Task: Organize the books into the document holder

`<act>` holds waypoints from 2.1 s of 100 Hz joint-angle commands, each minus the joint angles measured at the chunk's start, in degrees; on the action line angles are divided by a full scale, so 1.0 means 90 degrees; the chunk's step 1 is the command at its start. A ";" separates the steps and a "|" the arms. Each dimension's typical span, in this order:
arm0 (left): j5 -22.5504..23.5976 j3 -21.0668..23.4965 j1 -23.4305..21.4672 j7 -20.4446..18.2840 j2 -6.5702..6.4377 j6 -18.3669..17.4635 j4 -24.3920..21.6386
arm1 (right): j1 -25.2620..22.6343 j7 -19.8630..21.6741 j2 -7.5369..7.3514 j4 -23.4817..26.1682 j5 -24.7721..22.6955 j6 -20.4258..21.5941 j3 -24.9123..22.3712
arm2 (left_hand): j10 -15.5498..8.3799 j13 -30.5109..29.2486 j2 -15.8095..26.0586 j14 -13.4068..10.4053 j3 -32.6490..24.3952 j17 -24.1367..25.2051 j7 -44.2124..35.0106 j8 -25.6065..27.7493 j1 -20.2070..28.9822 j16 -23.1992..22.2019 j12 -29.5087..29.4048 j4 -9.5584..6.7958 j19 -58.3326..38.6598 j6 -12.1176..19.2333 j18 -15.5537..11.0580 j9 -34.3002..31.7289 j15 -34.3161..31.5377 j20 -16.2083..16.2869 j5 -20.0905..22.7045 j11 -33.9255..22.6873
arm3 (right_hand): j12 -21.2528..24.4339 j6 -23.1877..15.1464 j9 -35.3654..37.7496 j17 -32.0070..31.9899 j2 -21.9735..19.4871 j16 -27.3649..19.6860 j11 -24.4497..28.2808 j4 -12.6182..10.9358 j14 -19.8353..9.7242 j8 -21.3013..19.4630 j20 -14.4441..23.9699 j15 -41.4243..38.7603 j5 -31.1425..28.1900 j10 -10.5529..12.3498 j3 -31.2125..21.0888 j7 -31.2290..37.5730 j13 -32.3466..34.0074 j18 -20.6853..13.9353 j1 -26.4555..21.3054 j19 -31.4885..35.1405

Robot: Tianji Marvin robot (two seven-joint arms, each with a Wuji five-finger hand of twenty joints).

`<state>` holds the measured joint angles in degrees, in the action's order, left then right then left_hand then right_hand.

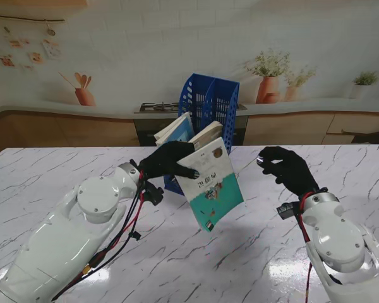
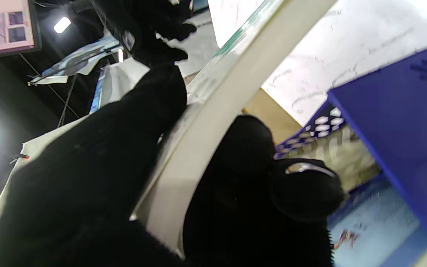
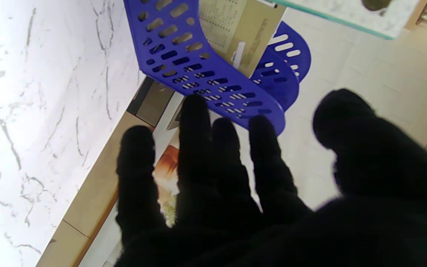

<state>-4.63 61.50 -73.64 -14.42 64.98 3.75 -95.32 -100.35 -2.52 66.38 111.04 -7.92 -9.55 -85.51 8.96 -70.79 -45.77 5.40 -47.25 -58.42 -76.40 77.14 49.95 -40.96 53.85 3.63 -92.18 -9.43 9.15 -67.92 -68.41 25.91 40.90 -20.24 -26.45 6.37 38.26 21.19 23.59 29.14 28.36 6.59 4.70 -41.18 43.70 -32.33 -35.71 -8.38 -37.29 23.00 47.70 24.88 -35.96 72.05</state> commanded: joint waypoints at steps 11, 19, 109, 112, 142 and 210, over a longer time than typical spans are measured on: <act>0.0139 0.0179 0.0291 0.0135 0.0065 0.0133 -0.0272 | -0.0105 -0.0052 0.0058 -0.0074 0.0015 -0.0056 -0.0047 | -0.0765 -0.0254 0.0164 -0.0629 -0.1273 -0.0220 -0.0503 0.0116 0.0652 0.0194 0.0021 -0.0658 -0.0706 0.0585 -0.0545 -0.0334 -0.0068 0.0037 0.0349 0.0080 | 0.0029 -0.0006 -0.0053 -0.0113 -0.0069 -0.0020 0.0019 -0.0266 -0.0024 -0.0135 -0.0069 0.0049 -0.0034 0.0050 0.0040 -0.0132 0.0015 0.0092 0.0128 -0.0119; 0.0418 0.0210 0.0404 0.0237 0.0069 0.0243 -0.0302 | -0.0121 -0.0071 0.0062 -0.0087 0.0014 -0.0071 -0.0056 | -0.0800 -0.0253 0.0157 -0.0663 -0.1279 -0.0221 -0.0506 0.0119 0.0623 0.0204 0.0015 -0.0653 -0.0703 0.0628 -0.0579 -0.0341 -0.0068 0.0029 0.0342 0.0086 | -0.0100 -0.0048 0.0063 -0.0124 -0.0056 -0.0011 0.0202 -0.0259 -0.0020 -0.0176 -0.0086 0.0041 -0.0095 0.0047 -0.0032 -0.0071 0.0058 0.0115 0.0176 -0.0143; 0.1117 -0.0506 0.2141 0.1023 0.0442 0.1151 0.0791 | -0.0146 0.0016 0.0054 -0.0332 0.0090 -0.0085 -0.0160 | -0.0745 -0.0252 0.0177 -0.0674 -0.1291 -0.0230 -0.0493 0.0106 0.0605 0.0212 -0.0063 -0.0624 -0.0760 0.0610 -0.0620 -0.0350 -0.0131 0.0018 0.0308 0.0125 | -0.0235 0.0006 -0.0017 -0.0180 -0.0196 0.0014 0.0269 -0.0263 -0.0072 -0.0224 -0.0149 0.0023 -0.0063 0.0036 0.0174 -0.0095 -0.0043 0.0029 0.0064 -0.0202; 0.1132 -0.0550 0.2190 0.1081 0.0467 0.1136 0.0876 | -0.0140 0.0022 0.0054 -0.0345 0.0099 -0.0086 -0.0165 | -0.0749 -0.0250 0.0173 -0.0682 -0.1294 -0.0231 -0.0493 0.0104 0.0602 0.0212 -0.0065 -0.0623 -0.0765 0.0610 -0.0622 -0.0346 -0.0133 0.0019 0.0312 0.0126 | -0.0235 0.0010 -0.0011 -0.0176 -0.0191 0.0014 0.0272 -0.0265 -0.0070 -0.0224 -0.0147 0.0018 -0.0061 0.0035 0.0180 -0.0096 -0.0034 0.0031 0.0063 -0.0197; 0.1238 -0.0992 0.2548 0.1747 0.0752 0.0812 0.1747 | -0.0114 0.0064 0.0049 -0.0460 0.0131 -0.0060 -0.0207 | -0.0756 -0.0253 0.0171 -0.0699 -0.1307 -0.0233 -0.0491 0.0093 0.0579 0.0217 -0.0095 -0.0592 -0.0784 0.0639 -0.0638 -0.0343 -0.0148 0.0016 0.0311 0.0132 | -0.0232 -0.0033 0.0081 -0.0140 -0.0114 0.0005 0.0273 -0.0275 -0.0028 -0.0233 -0.0151 0.0007 -0.0131 0.0022 0.0086 -0.0069 0.0053 0.0099 0.0128 -0.0164; 0.1348 -0.1547 0.2599 0.2737 0.1151 -0.0084 0.2935 | -0.0130 0.0143 0.0037 -0.0517 0.0186 -0.0051 -0.0236 | -0.0467 -0.0253 0.0238 -0.0586 -0.1273 -0.0237 -0.0456 -0.0002 0.0566 0.0230 -0.0448 -0.0376 -0.0870 0.0652 -0.0533 -0.0320 -0.0230 0.0010 0.0282 0.0278 | -0.0265 0.0008 -0.0018 -0.0236 -0.0218 -0.0006 0.0259 -0.0257 -0.0042 -0.0237 -0.0220 0.0055 -0.0063 0.0017 0.0102 -0.0095 -0.0071 0.0056 0.0106 -0.0225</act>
<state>7.44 48.01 -49.91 10.12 74.55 5.02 -69.07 -101.14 -1.20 66.42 106.36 -6.35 -10.15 -87.83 8.83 -71.22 -46.41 5.29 -47.84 -58.84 -76.50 77.14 49.92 -40.52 51.10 3.63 -93.52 -9.25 9.00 -68.47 -69.91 25.91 41.36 -18.96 -27.91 6.38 38.34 19.57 22.72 29.13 29.65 6.04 4.73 -41.99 42.14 -32.33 -35.78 -8.68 -37.23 22.98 47.70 24.88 -35.96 70.47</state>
